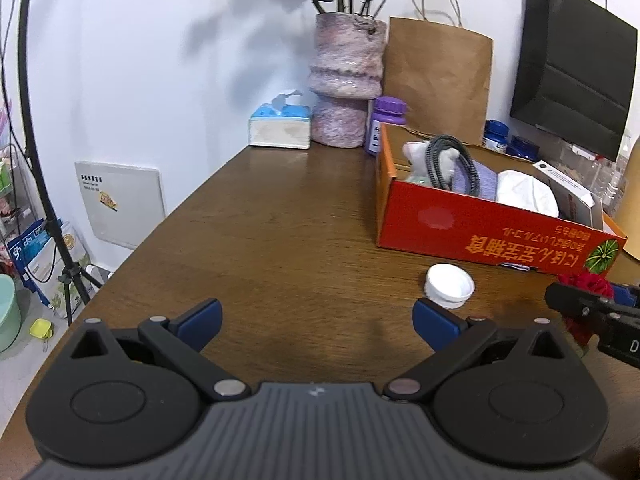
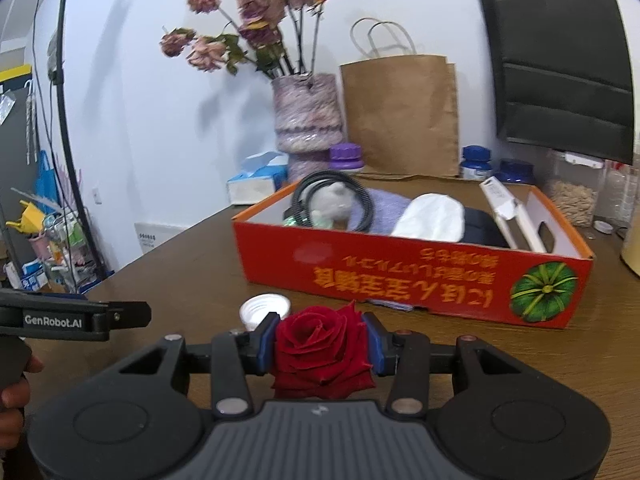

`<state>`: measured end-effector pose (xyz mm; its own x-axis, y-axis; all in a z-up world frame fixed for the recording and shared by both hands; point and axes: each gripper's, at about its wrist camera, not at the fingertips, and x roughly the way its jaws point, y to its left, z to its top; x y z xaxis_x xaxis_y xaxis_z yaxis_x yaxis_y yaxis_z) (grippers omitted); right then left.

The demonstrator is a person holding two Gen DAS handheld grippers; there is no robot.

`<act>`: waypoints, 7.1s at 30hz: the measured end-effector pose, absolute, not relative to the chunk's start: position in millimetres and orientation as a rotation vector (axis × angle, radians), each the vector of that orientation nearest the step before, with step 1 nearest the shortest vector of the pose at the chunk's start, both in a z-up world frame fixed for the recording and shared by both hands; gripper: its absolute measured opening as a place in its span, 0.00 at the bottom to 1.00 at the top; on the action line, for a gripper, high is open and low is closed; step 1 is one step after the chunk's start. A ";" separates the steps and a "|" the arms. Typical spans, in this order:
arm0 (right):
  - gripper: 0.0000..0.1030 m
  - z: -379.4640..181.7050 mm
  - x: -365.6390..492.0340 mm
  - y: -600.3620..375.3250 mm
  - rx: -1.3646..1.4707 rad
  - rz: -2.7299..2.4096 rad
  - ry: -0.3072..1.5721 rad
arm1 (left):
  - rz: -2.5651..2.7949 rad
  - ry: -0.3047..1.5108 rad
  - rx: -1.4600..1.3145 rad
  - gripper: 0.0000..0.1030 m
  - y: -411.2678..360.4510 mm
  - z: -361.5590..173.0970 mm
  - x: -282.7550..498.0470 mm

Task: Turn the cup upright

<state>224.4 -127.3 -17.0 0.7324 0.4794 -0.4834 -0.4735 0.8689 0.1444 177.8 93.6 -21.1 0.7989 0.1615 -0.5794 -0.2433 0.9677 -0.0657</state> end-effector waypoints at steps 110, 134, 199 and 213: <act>0.42 42.5 320.9 -153.4 0.042 0.343 0.341 | 0.070 0.392 -0.130 0.40 17.8 49.9 307.7; 0.42 30.8 405.3 -140.4 -0.055 0.332 0.405 | 0.042 0.404 -0.061 0.40 15.7 35.8 393.0; 1.00 38.6 237.6 -205.9 0.008 0.283 0.468 | 0.020 0.480 -0.034 1.00 23.6 43.3 196.0; 1.00 32.2 171.7 -219.0 0.009 0.291 0.505 | 0.019 0.519 -0.034 1.00 23.0 32.7 132.4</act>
<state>171.7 -219.0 32.2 0.8349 0.2774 -0.4754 -0.2730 0.9587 0.0799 132.4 23.0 32.7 0.8681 0.0097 -0.4963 -0.0272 0.9992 -0.0280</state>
